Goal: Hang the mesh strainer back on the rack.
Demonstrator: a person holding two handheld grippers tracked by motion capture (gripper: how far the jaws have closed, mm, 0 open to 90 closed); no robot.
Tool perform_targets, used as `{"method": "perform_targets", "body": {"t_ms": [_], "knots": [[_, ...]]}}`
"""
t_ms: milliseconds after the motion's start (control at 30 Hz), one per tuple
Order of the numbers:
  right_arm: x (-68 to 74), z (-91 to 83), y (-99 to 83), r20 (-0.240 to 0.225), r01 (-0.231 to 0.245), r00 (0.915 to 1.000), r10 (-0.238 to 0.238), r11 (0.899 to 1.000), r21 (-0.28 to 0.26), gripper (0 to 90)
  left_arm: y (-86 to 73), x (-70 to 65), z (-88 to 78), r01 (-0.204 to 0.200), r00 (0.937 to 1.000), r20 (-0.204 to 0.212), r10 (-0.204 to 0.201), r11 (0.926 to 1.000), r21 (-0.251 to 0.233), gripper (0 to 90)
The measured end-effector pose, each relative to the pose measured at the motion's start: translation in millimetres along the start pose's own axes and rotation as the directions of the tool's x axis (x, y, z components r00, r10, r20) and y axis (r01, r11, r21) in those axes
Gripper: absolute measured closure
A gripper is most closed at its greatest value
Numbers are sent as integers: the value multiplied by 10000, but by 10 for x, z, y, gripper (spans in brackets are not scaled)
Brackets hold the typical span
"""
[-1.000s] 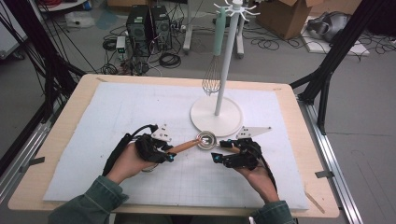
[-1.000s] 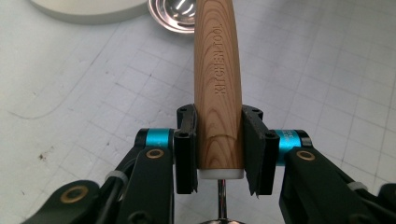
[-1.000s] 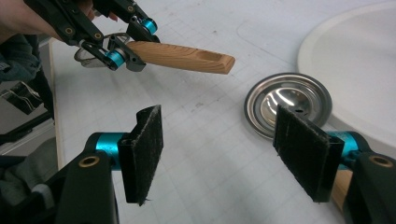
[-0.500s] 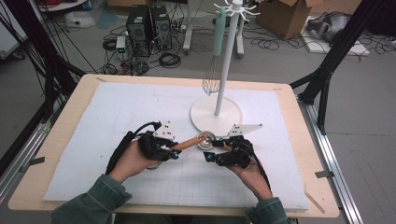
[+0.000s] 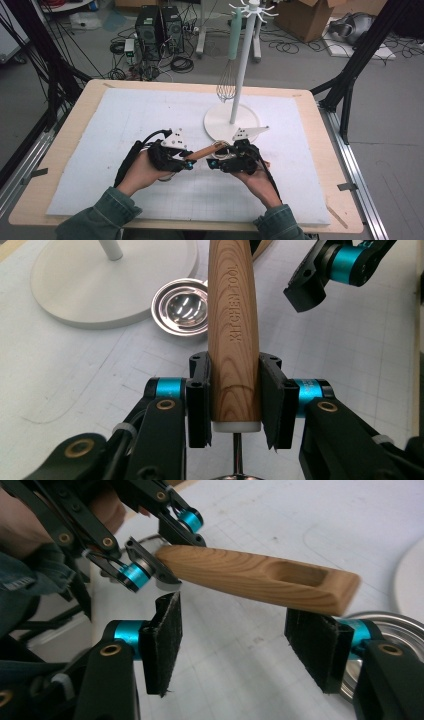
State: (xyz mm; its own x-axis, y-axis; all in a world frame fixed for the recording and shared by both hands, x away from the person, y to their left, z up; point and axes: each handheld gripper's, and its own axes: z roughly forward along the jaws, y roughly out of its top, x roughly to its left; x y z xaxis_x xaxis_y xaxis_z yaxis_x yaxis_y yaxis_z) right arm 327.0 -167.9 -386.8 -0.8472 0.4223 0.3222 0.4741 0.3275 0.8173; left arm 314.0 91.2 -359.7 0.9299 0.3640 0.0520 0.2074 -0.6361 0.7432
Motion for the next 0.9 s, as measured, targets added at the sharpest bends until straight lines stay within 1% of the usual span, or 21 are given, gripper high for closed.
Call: {"method": "perform_targets", "body": {"t_ms": [67,233,300,400,433,467,500,533,600,633,767,833,900], "knots": [[2,11,16,-204,-28,9998,26,10000,-96,417,4,-1,-6,-22,10000,-62,22,10000,23,683],[27,26,78,-365,-117,9993,106,9994,-312,425,21,-6,-33,-26,9999,-168,23,9999,-146,683],[42,31,110,-446,-228,9988,207,9987,-455,430,35,-6,-50,-37,9997,-240,32,9997,-223,683],[66,46,170,-363,-393,9987,371,9972,-629,451,57,-13,-69,-53,9993,-383,38,9992,-403,683],[73,54,188,-336,-487,9984,464,9962,-718,463,65,-11,-78,-106,9992,-390,89,9990,-432,683],[82,63,207,-316,-531,9982,508,9956,-769,474,72,-20,-81,-56,9992,-410,37,9989,-473,683],[93,71,224,-256,-530,9984,511,9952,-819,479,79,-22,-86,-129,9988,-472,106,9988,-476,683],[98,78,238,-277,-598,9980,576,9944,-872,485,84,-24,-88,-100,9988,-476,76,9988,-490,683],[98,86,257,-512,-967,9945,914,9890,-1122,506,89,-26,-88,-118,9988,-480,95,9988,-476,683],[99,87,261,-554,-1071,9933,1010,9867,-1220,529,90,-31,-85,-122,9988,-481,100,9988,-475,683],[122,96,284,-625,-1162,9921,1087,9843,-1328,583,118,-59,-76,-200,9987,-471,176,9984,-524,683],[139,100,300,-711,-1182,9915,1089,9827,-1429,629,140,-75,-78,-270,9987,-447,244,9979,-587,683],[155,94,312,-782,-1186,9912,1072,9801,-1594,670,153,-82,-81,-231,9993,-323,211,9977,-636,683]]}}
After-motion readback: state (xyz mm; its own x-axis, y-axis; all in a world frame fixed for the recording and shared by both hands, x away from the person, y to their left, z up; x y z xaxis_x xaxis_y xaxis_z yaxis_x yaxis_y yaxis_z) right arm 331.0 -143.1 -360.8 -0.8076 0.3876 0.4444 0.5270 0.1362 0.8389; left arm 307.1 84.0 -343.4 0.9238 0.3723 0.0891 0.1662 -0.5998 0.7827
